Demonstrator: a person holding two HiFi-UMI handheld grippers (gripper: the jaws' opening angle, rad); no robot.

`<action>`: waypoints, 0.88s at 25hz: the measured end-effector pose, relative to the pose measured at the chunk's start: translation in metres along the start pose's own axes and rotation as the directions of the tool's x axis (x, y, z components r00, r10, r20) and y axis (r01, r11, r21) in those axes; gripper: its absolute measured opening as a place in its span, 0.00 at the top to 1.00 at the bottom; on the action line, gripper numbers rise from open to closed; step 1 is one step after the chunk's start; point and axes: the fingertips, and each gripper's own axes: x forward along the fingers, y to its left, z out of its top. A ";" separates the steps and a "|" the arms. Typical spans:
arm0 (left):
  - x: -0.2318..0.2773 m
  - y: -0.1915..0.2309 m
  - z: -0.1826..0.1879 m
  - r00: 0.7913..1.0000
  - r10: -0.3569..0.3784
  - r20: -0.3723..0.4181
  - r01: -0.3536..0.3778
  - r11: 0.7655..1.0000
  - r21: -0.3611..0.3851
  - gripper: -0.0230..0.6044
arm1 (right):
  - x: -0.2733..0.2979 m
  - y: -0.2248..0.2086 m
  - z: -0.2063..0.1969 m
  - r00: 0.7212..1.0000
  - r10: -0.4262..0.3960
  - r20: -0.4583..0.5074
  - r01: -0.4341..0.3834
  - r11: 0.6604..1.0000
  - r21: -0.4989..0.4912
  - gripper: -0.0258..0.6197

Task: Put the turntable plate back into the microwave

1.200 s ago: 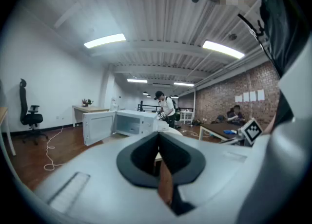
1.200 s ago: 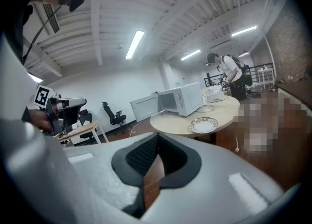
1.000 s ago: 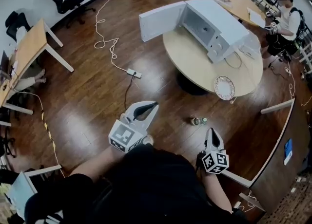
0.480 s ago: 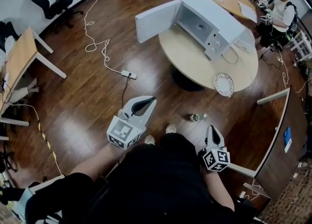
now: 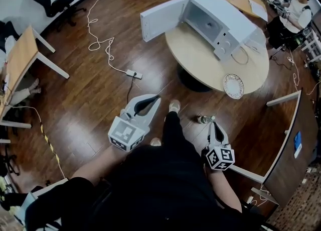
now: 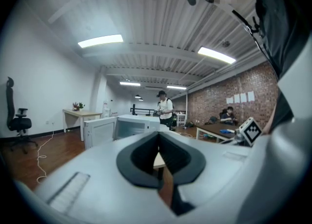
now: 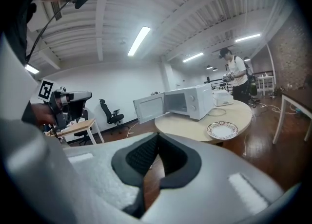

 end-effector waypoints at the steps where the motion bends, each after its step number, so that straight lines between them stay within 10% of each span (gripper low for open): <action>1: 0.001 0.003 0.001 1.000 0.005 -0.001 -0.005 1.000 0.000 0.96 | 0.003 -0.001 0.001 1.000 0.000 0.000 0.000 1.000 -0.003 0.96; 22: 0.099 0.103 0.011 0.999 0.041 -0.033 -0.042 0.999 -0.029 0.95 | 0.141 -0.022 0.038 0.999 0.050 -0.008 -0.051 0.995 -0.086 0.96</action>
